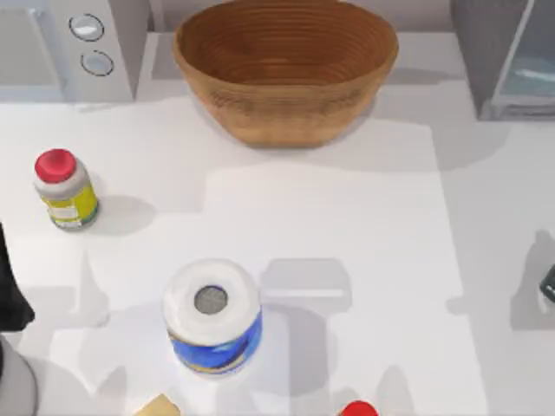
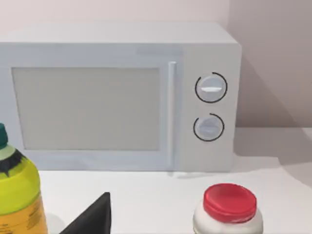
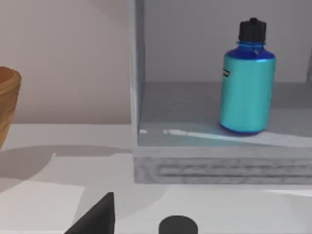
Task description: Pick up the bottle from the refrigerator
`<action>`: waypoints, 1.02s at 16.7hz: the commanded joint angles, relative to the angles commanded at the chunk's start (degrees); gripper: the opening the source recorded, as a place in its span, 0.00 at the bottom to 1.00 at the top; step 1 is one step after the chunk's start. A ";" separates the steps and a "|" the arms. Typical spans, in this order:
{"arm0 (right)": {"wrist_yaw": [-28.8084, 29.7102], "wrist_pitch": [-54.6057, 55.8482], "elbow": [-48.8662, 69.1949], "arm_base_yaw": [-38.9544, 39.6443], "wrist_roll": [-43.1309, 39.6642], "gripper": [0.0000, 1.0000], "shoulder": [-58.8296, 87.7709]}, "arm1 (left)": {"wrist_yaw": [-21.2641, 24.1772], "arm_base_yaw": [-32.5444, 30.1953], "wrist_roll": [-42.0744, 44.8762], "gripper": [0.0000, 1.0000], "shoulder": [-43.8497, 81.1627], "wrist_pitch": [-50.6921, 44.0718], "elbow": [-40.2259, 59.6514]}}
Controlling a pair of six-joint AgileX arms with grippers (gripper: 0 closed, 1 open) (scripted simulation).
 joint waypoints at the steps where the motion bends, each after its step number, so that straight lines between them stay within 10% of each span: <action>1: 0.00 0.00 0.00 0.00 0.00 1.00 0.00 | 0.00 0.00 0.00 1.00 0.00 0.00 0.00; 8: -5.30 12.84 0.41 -6.64 -0.29 1.00 11.31 | 0.00 0.00 0.00 1.00 0.00 0.00 0.00; 17: -19.95 59.84 2.53 -23.47 0.20 1.00 62.31 | 0.00 0.00 0.00 1.00 0.00 0.00 0.00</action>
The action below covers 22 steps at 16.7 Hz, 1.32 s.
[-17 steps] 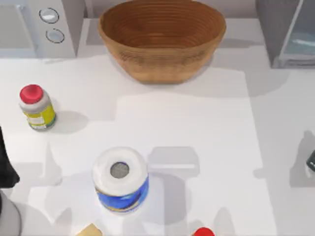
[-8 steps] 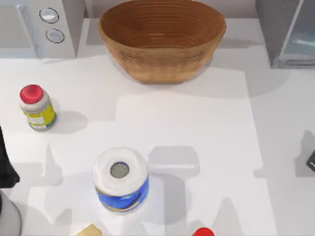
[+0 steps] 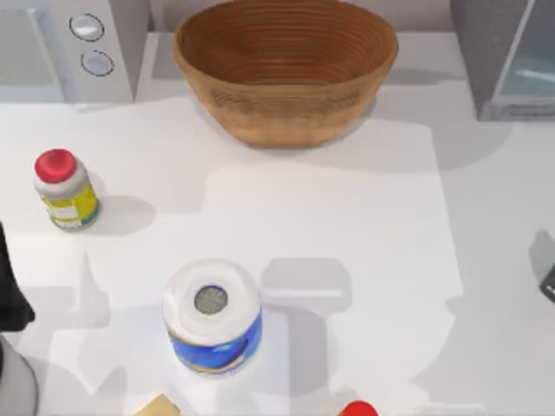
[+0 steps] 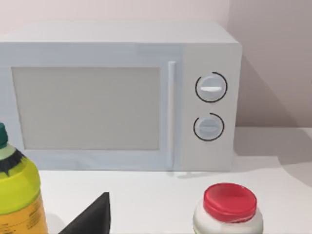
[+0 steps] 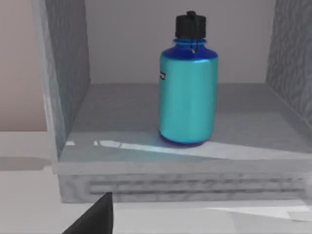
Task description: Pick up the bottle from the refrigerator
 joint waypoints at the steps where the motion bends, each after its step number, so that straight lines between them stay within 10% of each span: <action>1: -1.43 5.05 0.60 -1.56 0.15 1.00 6.05 | 0.00 0.00 0.00 1.00 0.00 0.00 0.00; 10: -9.23 31.92 7.61 -7.14 0.83 1.00 39.37 | 0.00 0.00 0.00 1.00 0.00 0.00 0.00; 22: -5.27 28.32 17.55 -3.37 0.79 1.00 46.62 | 0.00 0.00 0.00 1.00 0.00 0.00 0.00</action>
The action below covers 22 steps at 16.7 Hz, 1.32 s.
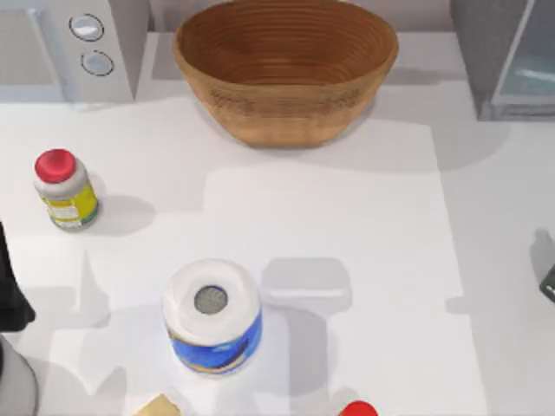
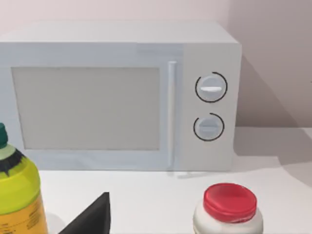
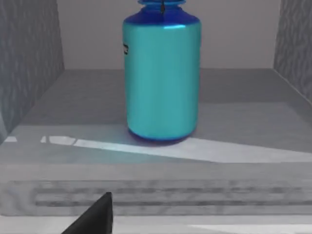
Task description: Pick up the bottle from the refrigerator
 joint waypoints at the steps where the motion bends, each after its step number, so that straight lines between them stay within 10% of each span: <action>1: 1.38 -1.66 3.74 1.30 -0.01 1.00 2.02 | 0.00 0.00 0.00 1.00 0.00 0.00 0.00; 8: 11.78 -14.94 31.14 11.41 -0.18 1.00 14.81 | 0.00 0.00 0.00 1.00 0.00 0.00 0.00; 22: 15.18 -23.59 47.38 14.72 -0.34 1.00 22.49 | 0.00 0.00 0.00 1.00 0.00 0.00 0.00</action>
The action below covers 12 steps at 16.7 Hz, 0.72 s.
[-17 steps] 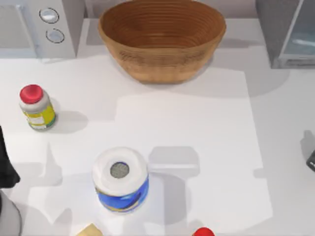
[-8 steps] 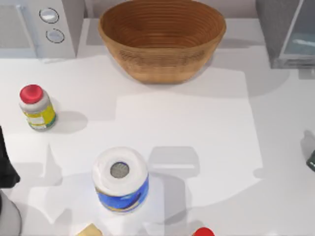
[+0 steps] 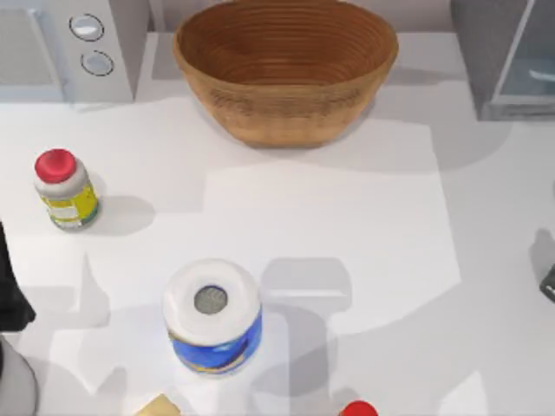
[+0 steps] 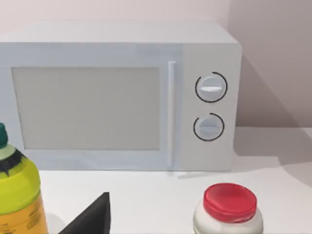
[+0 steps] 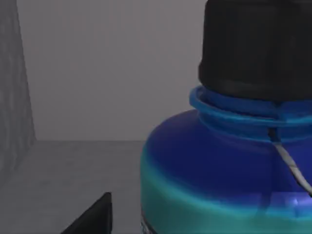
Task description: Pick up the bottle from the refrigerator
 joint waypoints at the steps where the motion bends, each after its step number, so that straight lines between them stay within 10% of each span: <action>1: 0.24 -1.18 2.17 0.23 -0.01 1.00 1.00 | 0.00 0.00 0.00 1.00 0.00 0.00 0.00; 7: 0.63 -3.11 5.06 0.61 -0.04 1.00 2.38 | 0.00 0.00 0.00 1.00 0.00 0.00 0.00; 12: 0.63 -3.11 5.06 0.61 -0.04 0.62 2.38 | 0.00 0.00 0.00 1.00 0.00 0.00 0.00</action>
